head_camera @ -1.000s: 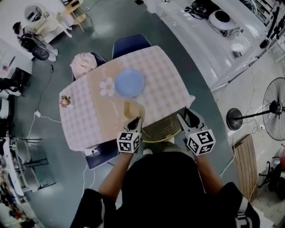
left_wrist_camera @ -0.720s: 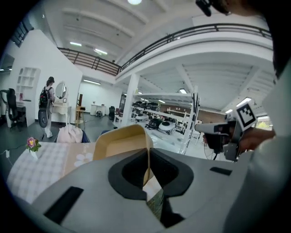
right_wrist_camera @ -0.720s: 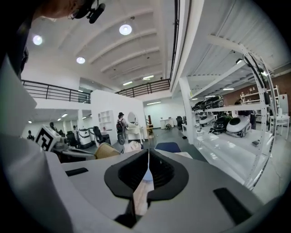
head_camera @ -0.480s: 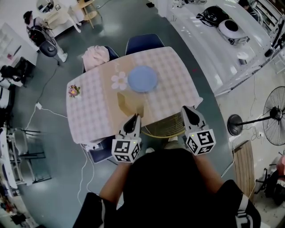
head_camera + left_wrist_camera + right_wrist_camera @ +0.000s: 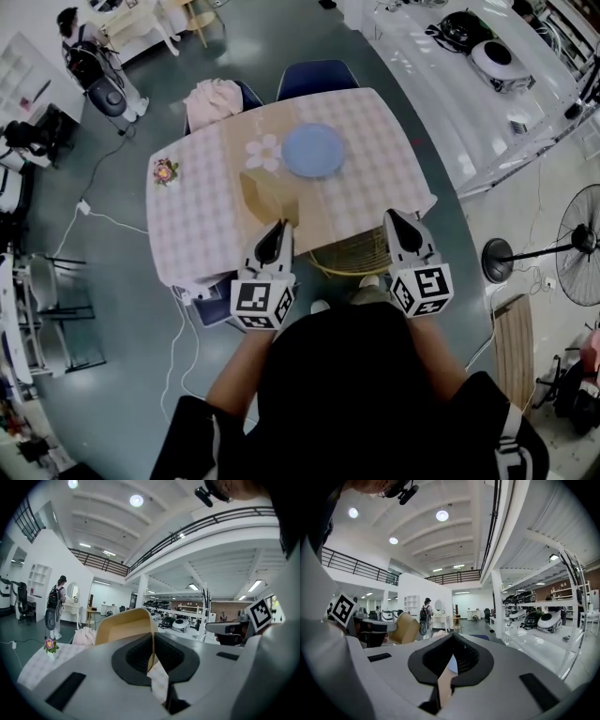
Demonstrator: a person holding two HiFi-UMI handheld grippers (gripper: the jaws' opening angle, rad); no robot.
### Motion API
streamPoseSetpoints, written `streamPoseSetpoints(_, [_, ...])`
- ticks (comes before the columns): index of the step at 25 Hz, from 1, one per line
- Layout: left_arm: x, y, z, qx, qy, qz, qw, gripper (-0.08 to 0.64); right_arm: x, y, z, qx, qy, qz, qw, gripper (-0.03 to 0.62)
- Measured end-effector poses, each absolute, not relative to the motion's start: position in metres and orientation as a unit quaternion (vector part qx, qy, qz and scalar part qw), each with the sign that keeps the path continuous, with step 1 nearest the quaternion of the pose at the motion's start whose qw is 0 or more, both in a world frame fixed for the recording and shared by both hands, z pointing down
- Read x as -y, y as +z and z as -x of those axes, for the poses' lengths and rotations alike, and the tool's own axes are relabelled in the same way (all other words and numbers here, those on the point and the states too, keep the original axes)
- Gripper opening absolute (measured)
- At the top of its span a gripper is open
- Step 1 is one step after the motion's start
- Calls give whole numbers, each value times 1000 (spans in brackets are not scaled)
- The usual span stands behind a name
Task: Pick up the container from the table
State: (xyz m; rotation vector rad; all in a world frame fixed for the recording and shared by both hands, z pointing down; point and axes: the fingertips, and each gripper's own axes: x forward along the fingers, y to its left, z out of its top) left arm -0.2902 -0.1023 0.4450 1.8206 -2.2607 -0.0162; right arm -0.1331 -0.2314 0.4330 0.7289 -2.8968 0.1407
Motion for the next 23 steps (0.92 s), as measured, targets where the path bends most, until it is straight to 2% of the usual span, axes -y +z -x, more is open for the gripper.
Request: streamPoseSetpoints(23, [86,408,275,781,-11,-622,60,17,221,435,125,968,23,-233,94,-2])
